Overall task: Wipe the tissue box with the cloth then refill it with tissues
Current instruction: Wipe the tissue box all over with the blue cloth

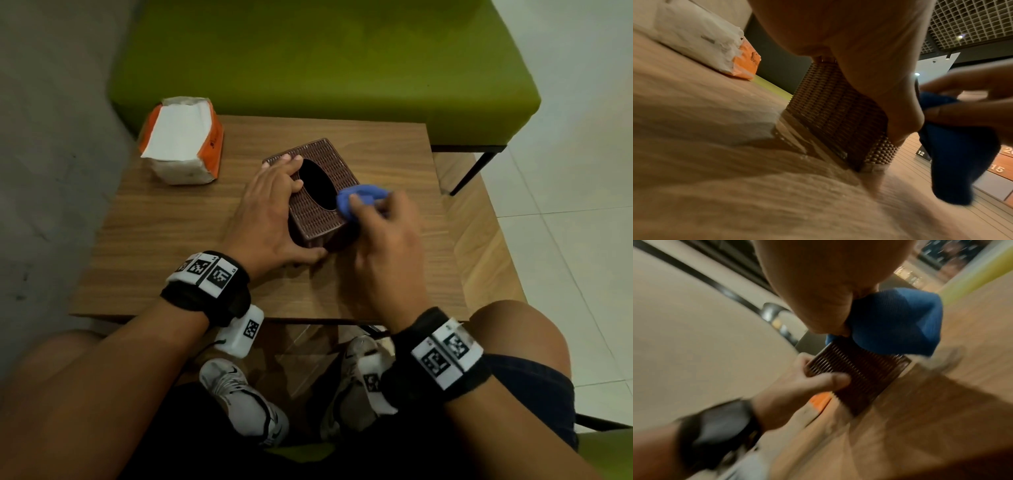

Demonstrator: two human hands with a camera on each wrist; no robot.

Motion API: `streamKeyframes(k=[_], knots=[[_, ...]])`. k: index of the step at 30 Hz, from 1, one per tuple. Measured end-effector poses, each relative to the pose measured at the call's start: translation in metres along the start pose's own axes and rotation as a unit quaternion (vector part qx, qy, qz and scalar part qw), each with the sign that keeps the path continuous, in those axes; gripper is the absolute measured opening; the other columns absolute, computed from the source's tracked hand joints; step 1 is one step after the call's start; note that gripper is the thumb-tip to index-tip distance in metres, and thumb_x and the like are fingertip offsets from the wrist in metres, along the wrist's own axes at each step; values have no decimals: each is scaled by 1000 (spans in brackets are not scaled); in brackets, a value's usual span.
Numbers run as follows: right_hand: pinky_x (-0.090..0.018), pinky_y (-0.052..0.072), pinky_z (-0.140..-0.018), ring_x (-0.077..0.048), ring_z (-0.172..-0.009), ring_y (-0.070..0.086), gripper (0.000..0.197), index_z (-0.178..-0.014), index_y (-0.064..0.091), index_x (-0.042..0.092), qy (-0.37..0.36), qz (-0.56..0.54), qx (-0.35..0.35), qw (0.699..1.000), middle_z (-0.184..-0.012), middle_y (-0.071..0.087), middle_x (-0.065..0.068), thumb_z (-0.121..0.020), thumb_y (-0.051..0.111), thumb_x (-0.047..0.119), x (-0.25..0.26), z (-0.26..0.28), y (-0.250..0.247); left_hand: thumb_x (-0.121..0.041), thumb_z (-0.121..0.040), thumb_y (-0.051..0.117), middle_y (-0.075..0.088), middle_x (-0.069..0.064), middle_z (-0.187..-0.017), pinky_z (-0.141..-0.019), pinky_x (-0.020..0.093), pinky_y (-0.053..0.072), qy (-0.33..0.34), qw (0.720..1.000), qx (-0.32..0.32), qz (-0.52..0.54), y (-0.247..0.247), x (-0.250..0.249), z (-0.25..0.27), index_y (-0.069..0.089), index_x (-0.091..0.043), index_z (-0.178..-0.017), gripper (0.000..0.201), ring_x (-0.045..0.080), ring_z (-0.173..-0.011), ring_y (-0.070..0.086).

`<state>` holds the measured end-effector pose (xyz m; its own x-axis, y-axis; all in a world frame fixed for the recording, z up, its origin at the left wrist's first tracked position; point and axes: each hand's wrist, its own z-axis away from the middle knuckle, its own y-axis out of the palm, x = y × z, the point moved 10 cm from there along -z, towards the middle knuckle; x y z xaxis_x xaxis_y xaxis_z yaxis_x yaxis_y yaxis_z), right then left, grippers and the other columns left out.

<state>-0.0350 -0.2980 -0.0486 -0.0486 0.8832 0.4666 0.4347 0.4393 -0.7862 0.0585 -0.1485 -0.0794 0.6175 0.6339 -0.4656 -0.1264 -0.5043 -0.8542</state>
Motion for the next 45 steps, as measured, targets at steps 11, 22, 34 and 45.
streamKeyframes(k=[11,22,34,45], knots=[[-43,53,-79,-28,-106,51,38,-132,69,18,-75,31,103,991,-120,55,-11,-99,50,21,26,-8,8,-69,-61,84,39,14,-169,-135,50,14,26,1000,-1,16,1,-1,-2,51,-1,-135,105,31,-162,27],[-45,55,-70,-24,-96,51,33,-126,73,17,-80,-7,177,981,-109,49,-5,-96,61,12,56,-8,17,-36,-64,102,38,-24,-163,-123,29,42,-164,949,8,270,5,42,29,33,-26,-161,120,-6,-148,44],[-42,51,-81,-26,-98,53,46,-128,75,23,-120,-22,256,959,-112,52,-2,-96,43,20,44,-34,20,-16,-63,104,38,-10,-168,-125,32,40,-135,923,73,353,19,39,-4,11,-28,-171,143,-4,-153,38],[-28,42,-85,-19,-105,53,43,-130,74,29,-160,-28,300,940,-120,53,3,-96,53,14,35,-37,14,-49,-49,108,2,-4,-181,-134,46,22,-76,955,164,233,25,47,-36,-26,-41,-165,178,10,-166,10]])
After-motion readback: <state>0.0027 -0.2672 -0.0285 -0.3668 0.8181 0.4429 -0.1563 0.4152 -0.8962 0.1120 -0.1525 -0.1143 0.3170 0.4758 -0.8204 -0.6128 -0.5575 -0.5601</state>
